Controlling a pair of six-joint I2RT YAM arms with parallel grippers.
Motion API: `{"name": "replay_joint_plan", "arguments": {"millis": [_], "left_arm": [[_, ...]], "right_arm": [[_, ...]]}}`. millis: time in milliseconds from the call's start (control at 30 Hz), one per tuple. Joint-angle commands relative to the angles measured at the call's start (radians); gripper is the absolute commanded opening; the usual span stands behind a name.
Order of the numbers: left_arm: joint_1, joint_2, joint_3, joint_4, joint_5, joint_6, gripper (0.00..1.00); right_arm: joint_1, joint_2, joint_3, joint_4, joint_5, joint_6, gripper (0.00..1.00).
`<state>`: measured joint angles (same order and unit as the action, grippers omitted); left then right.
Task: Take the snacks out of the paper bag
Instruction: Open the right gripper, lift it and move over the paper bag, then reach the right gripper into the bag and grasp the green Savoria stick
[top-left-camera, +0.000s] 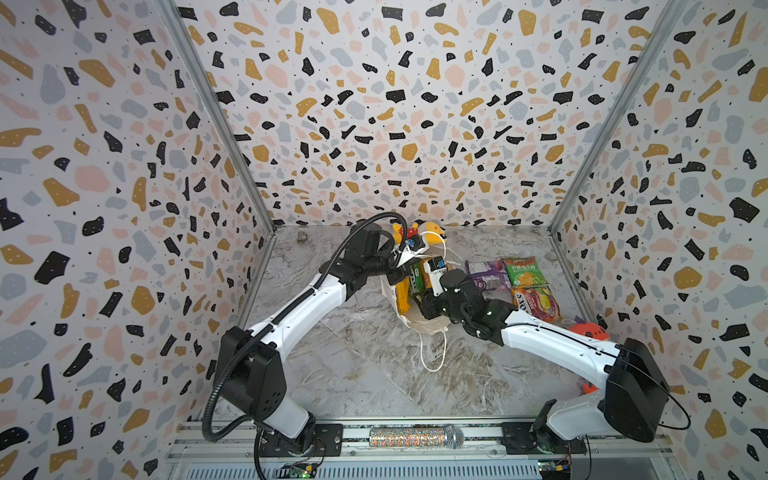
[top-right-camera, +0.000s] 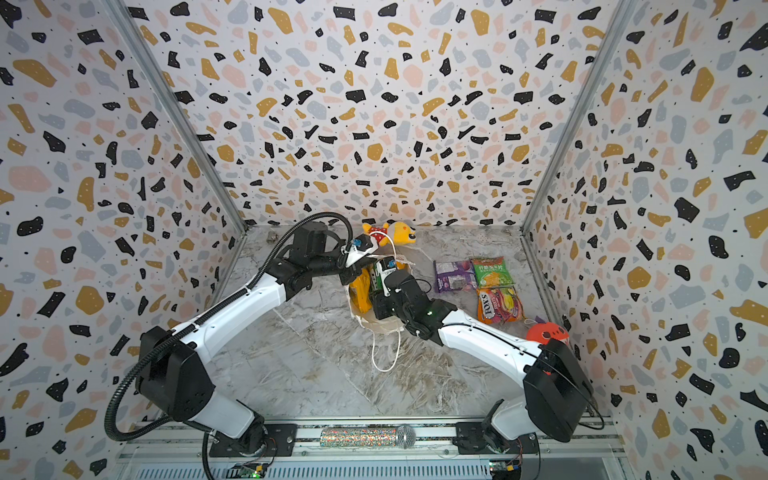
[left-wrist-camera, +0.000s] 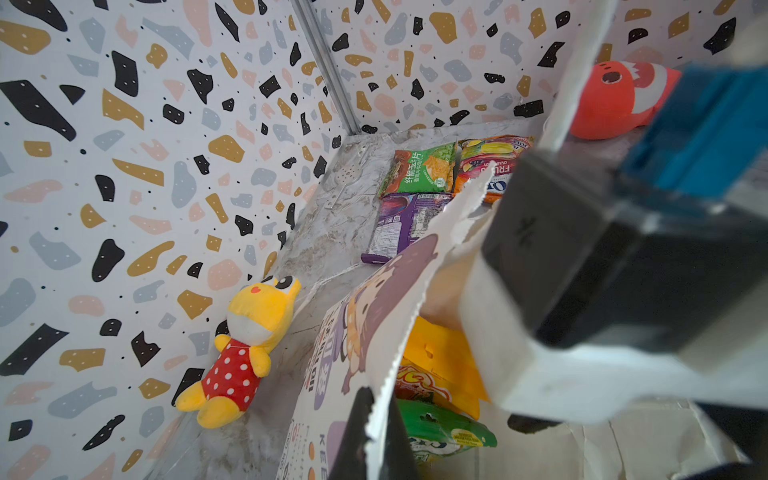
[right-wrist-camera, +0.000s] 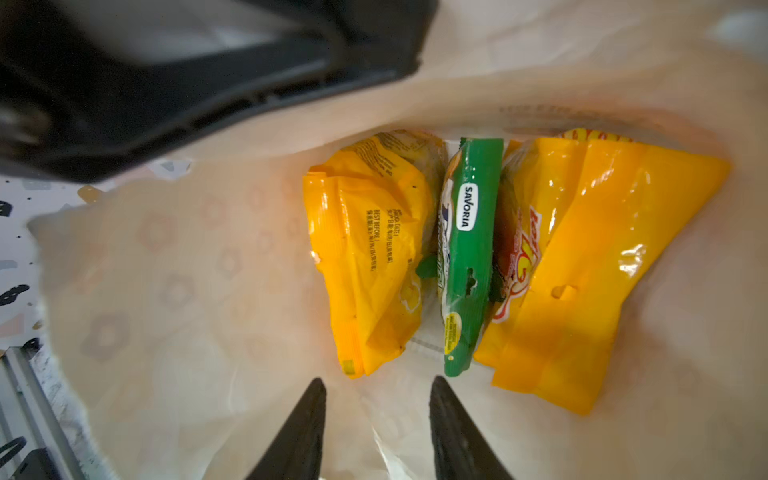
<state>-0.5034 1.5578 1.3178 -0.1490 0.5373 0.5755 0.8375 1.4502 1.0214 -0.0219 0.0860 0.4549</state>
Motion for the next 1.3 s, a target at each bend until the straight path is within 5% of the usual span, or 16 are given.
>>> {"name": "replay_joint_plan", "arguments": {"millis": [0, 633, 1033, 1267], "left_arm": [[-0.009, -0.026, -0.007, 0.058, 0.025, -0.006, 0.0], [-0.01, -0.014, -0.011, 0.074, 0.036, -0.018, 0.0], [-0.011, -0.013, -0.023, 0.093, 0.045, -0.026, 0.0], [-0.011, -0.02, -0.025, 0.094, 0.041, -0.025, 0.0]], "right_arm": [[0.005, 0.021, 0.037, 0.064, 0.039, 0.024, 0.43], [-0.034, 0.258, 0.155, 0.043, 0.23, 0.07, 0.37], [-0.06, 0.351, 0.197, 0.121, 0.23, 0.059, 0.4], [-0.058, 0.401, 0.227, 0.11, 0.254, 0.057, 0.22]]}}
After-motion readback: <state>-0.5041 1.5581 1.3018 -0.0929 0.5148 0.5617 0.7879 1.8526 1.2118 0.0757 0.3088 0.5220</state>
